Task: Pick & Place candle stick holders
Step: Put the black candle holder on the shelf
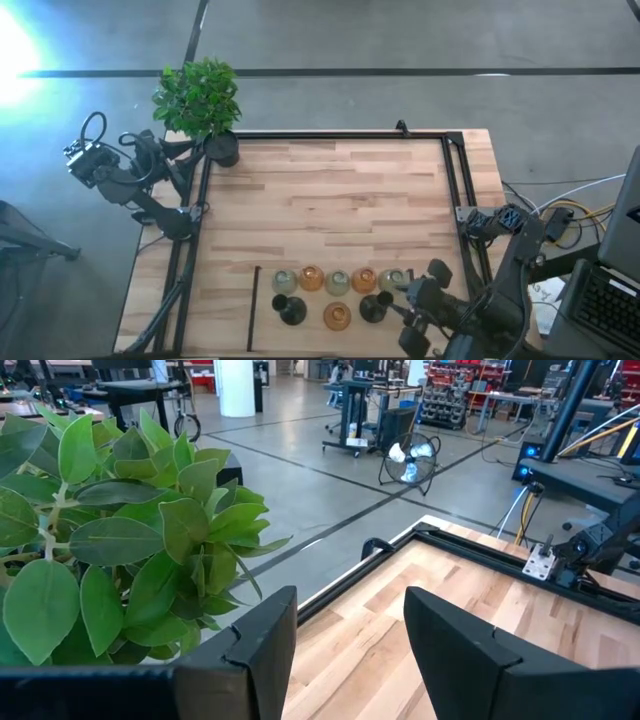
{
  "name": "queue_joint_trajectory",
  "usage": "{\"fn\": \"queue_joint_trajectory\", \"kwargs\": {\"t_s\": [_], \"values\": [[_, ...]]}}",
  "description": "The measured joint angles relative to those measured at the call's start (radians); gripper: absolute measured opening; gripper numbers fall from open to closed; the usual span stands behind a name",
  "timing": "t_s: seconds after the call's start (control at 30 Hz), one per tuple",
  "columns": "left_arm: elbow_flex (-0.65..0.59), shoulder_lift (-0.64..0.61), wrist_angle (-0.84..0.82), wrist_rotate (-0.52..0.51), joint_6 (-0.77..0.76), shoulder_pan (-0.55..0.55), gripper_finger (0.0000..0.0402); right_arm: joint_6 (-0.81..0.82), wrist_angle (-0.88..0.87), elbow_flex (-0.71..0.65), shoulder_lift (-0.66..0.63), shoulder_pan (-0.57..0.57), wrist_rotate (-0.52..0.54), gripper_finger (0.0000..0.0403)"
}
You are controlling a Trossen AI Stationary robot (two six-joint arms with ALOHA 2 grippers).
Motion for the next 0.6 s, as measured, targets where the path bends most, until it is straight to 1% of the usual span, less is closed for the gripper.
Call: {"fn": "queue_joint_trajectory", "kwargs": {"t_s": [0.1, 0.17, 0.3, 0.4, 0.6], "values": [[0.0, 0.0, 0.0, 0.0, 0.0, 0.0, 0.019, -0.006, -0.003, 0.0, -0.032, 0.003, -0.086, 0.0181], [0.0, 0.0, 0.0, 0.0, 0.0, 0.0, 0.019, -0.019, -0.003, 0.0, -0.055, 0.008, -0.11, 0.0174], [0.0, 0.0, 0.0, 0.0, 0.0, 0.0, 0.019, -0.024, -0.003, 0.0, -0.101, 0.032, -0.115, 0.0153], [0.0, 0.0, 0.0, 0.0, 0.0, 0.0, 0.019, 0.008, -0.003, -0.001, -0.135, 0.058, -0.115, 0.0134], [0.0, 0.0, 0.0, 0.0, 0.0, 0.0, 0.019, 0.137, -0.002, -0.027, -0.178, 0.144, -0.116, 0.0081]]}}
